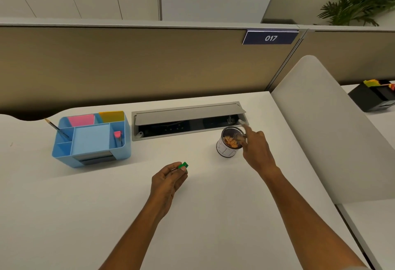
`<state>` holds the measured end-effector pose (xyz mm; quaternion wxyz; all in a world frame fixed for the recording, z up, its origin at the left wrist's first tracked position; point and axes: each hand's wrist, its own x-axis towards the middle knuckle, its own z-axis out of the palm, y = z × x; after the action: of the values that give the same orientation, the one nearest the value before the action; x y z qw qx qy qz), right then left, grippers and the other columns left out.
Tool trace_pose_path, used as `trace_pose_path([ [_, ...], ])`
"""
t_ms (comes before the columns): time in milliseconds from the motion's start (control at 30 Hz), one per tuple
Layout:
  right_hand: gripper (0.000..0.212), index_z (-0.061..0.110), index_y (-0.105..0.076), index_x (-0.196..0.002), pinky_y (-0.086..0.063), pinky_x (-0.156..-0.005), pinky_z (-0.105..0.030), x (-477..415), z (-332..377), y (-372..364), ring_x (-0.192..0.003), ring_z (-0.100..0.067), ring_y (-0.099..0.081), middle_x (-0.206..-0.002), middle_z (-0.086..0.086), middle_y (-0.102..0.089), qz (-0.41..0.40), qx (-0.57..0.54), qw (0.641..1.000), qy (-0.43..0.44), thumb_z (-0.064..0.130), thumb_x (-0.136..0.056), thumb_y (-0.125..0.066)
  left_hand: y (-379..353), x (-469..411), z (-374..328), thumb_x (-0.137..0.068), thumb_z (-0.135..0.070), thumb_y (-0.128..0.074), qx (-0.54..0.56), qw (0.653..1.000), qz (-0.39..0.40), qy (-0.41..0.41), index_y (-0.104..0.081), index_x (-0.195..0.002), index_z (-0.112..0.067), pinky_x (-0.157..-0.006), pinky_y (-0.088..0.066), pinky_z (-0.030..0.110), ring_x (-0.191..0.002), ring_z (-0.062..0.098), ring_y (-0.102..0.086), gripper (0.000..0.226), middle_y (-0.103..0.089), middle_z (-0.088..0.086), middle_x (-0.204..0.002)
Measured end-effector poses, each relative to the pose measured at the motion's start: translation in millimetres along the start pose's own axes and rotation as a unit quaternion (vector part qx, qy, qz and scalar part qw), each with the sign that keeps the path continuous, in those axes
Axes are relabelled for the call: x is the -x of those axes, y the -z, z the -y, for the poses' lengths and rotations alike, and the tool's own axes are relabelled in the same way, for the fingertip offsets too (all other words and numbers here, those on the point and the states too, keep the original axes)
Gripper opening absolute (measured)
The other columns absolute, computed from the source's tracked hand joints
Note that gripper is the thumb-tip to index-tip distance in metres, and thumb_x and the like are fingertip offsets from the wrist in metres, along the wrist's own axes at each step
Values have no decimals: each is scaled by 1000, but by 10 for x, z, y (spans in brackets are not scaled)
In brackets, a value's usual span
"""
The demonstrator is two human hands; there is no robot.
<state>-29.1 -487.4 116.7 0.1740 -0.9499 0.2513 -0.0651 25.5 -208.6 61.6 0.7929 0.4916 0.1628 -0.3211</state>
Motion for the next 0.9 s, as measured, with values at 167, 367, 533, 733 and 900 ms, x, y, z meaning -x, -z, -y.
trace_pose_path([
  [167,32,6,-59,-128,-50,-82,-39,6,-5,14,-106,-32,-54,-113,-16,-70,11,1,1000,9,2,-96,-60,-7,8,-19,-86,3,-72,4,1000,-2,0,-76,-102,-4,-81,-63,29,-105,34,-72,18,-79,15,-102],
  [367,34,7,-57,-130,-48,-83,-39,45,3,49,-107,-32,-55,-113,-14,-69,-2,-32,999,-1,3,-96,-61,-17,33,-39,-86,3,-72,9,1000,-1,-1,-76,-101,-4,-80,-63,30,-105,34,-72,17,-79,15,-102],
  [533,56,16,-45,-146,-40,-86,-32,77,-32,67,-103,-23,-52,-106,-4,-65,-3,-77,997,-16,2,-95,-64,-29,52,-54,-86,3,-72,5,1000,0,-2,-76,-101,-4,-79,-64,29,-106,34,-72,17,-78,18,-105],
  [733,43,14,-57,-136,-37,-89,-29,134,-64,54,-104,-28,-57,-112,-7,-71,-15,-81,996,-22,2,-95,-64,-47,82,-68,-85,3,-73,8,1000,3,-3,-77,-100,-3,-82,-64,31,-106,35,-72,16,-78,18,-105],
  [900,43,15,-57,-135,-42,-86,-32,182,-63,16,-102,-27,-59,-107,-2,-69,-34,-109,993,-34,4,-94,-65,-53,101,-105,-86,3,-73,-1,1000,3,-7,-76,-101,-3,-84,-63,33,-106,35,-72,17,-77,20,-108],
])
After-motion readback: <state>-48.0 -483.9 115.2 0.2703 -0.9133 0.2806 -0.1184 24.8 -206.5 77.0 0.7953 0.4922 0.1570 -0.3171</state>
